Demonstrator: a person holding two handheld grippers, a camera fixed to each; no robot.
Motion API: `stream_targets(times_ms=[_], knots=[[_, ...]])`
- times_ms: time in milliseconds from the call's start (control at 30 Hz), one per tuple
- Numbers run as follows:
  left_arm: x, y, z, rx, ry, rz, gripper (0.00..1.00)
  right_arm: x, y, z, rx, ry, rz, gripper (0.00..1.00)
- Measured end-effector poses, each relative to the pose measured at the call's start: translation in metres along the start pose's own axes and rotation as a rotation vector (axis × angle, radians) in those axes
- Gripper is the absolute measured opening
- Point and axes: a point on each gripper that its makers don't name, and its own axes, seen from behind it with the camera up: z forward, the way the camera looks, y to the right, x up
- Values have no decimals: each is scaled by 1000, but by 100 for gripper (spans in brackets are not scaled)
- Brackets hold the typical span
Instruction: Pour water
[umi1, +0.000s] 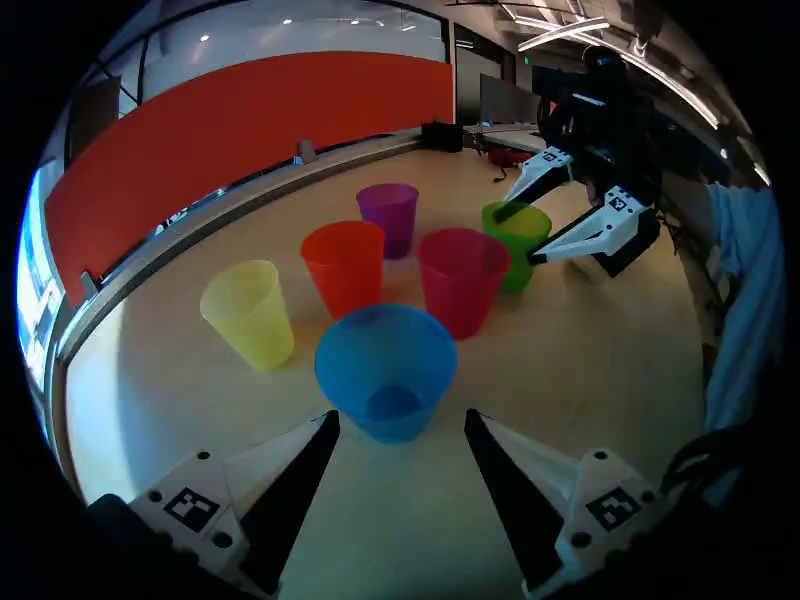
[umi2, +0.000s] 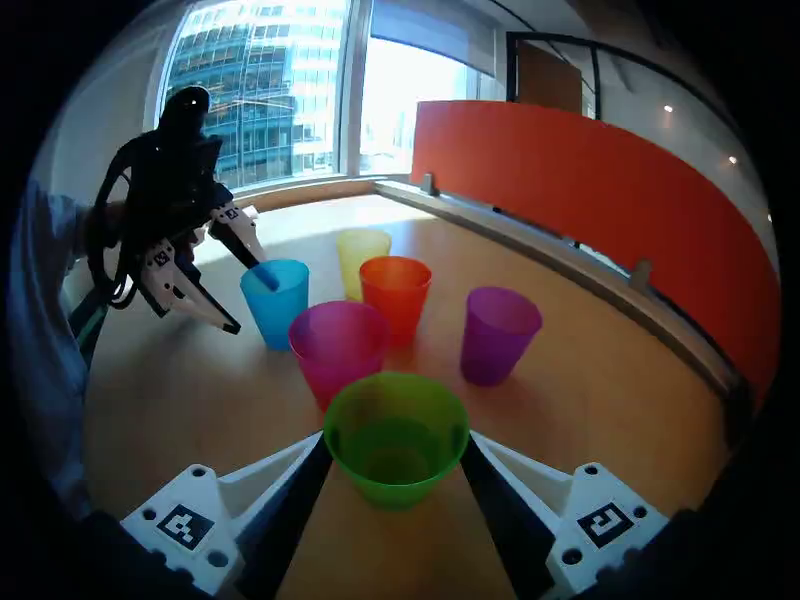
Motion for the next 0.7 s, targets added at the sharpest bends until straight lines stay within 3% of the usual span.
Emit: stream_targets(times_ms=[433,700], knots=[[1,3,-5,-3,-3,11,93,-6,3,-1,-8,-9,11,92],[1,5,-9,-2,-4,11,93,-5,7,-9,-27,-4,23,100]])
